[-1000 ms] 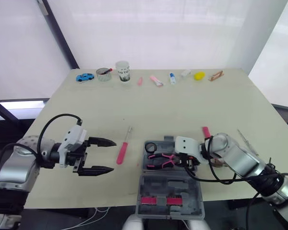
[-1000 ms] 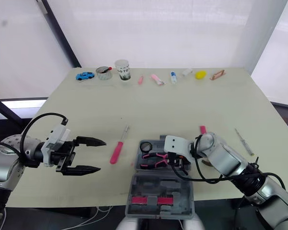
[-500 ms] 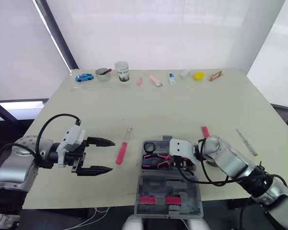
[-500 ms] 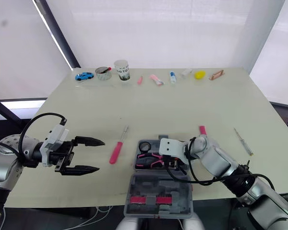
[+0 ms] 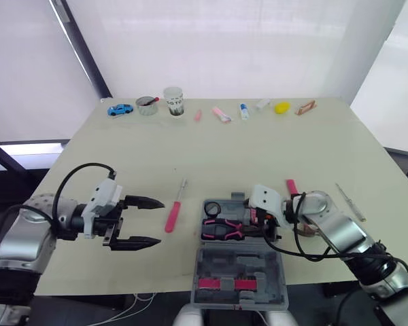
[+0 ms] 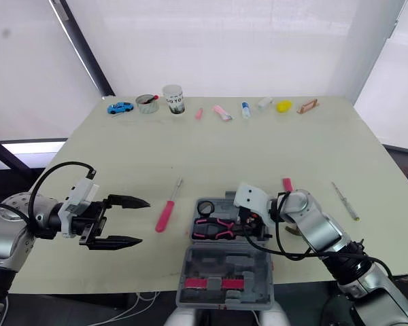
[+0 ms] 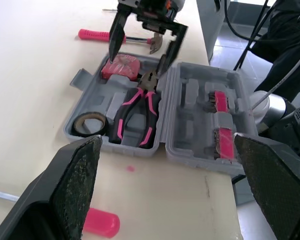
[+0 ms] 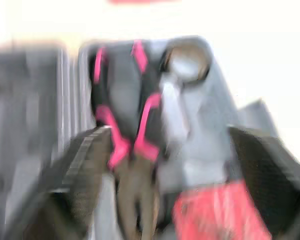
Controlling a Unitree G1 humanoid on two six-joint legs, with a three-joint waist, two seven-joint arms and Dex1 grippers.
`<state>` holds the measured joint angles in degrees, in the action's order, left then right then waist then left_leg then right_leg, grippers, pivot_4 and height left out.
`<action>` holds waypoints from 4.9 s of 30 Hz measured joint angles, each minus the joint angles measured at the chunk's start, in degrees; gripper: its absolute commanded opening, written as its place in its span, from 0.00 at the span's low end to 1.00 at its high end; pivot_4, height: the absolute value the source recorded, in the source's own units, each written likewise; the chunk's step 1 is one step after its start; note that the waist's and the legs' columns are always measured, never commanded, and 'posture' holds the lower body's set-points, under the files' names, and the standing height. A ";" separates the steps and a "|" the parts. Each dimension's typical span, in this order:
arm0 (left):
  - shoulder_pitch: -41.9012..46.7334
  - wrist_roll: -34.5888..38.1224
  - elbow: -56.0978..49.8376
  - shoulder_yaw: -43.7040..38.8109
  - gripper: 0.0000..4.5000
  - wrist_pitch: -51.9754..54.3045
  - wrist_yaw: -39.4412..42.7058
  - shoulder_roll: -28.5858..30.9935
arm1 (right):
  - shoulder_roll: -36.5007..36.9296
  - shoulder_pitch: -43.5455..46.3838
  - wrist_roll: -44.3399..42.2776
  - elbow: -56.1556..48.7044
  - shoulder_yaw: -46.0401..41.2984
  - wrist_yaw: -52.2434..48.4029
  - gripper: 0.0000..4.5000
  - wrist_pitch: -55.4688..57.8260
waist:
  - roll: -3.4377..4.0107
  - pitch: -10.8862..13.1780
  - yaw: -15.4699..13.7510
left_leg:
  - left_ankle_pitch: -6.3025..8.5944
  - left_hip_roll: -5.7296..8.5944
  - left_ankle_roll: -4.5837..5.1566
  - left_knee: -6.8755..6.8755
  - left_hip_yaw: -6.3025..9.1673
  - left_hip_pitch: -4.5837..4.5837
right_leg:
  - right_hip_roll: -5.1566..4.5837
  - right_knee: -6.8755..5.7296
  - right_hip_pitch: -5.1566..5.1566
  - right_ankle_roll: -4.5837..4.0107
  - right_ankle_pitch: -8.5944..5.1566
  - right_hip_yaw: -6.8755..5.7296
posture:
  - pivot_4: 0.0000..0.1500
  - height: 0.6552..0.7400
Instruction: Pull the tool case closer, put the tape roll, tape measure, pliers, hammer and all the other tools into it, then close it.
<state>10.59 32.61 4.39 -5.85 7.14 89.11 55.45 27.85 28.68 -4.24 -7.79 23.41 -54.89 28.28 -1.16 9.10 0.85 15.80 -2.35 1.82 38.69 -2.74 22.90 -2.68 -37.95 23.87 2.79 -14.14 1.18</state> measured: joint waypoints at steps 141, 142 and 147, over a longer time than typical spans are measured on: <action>-2.46 -15.92 11.93 8.45 0.00 -10.91 -5.11 -10.66 | 11.72 -35.90 -9.47 4.17 -23.99 -3.39 0.00 -25.61 | -0.07 -0.23 -0.27 | 0.02 0.01 -0.01 -0.24 0.01 -0.30 | -0.11 0.13 -0.20 -0.24 -0.18 -0.18 | 1.00 1.00; -1.77 -16.89 12.75 9.43 0.00 -11.52 -4.90 -11.03 | 11.70 -34.99 -8.70 4.85 -23.03 -3.55 0.00 -26.01 | -0.08 -0.23 -0.29 | 0.02 0.01 -0.01 -0.20 0.01 -0.28 | -0.09 0.12 -0.21 -0.24 -0.18 -0.19 | 1.00 1.00; 0.43 -19.17 16.32 12.83 0.00 -13.06 -4.99 -14.35 | 10.79 -31.67 -4.99 6.99 -17.59 -3.93 0.00 -28.13 | -0.09 -0.23 -0.32 | 0.02 0.02 -0.01 -0.17 0.03 -0.24 | -0.09 0.11 -0.20 -0.23 -0.17 -0.21 | 1.00 1.00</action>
<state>11.02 13.44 20.71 6.98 -5.92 84.12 41.09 38.64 -2.99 -9.23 -0.80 5.83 -58.81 0.14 -1.25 8.87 0.54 15.82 -2.33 1.80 38.52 -2.71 22.66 -2.77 -37.84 23.67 2.55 -14.31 0.97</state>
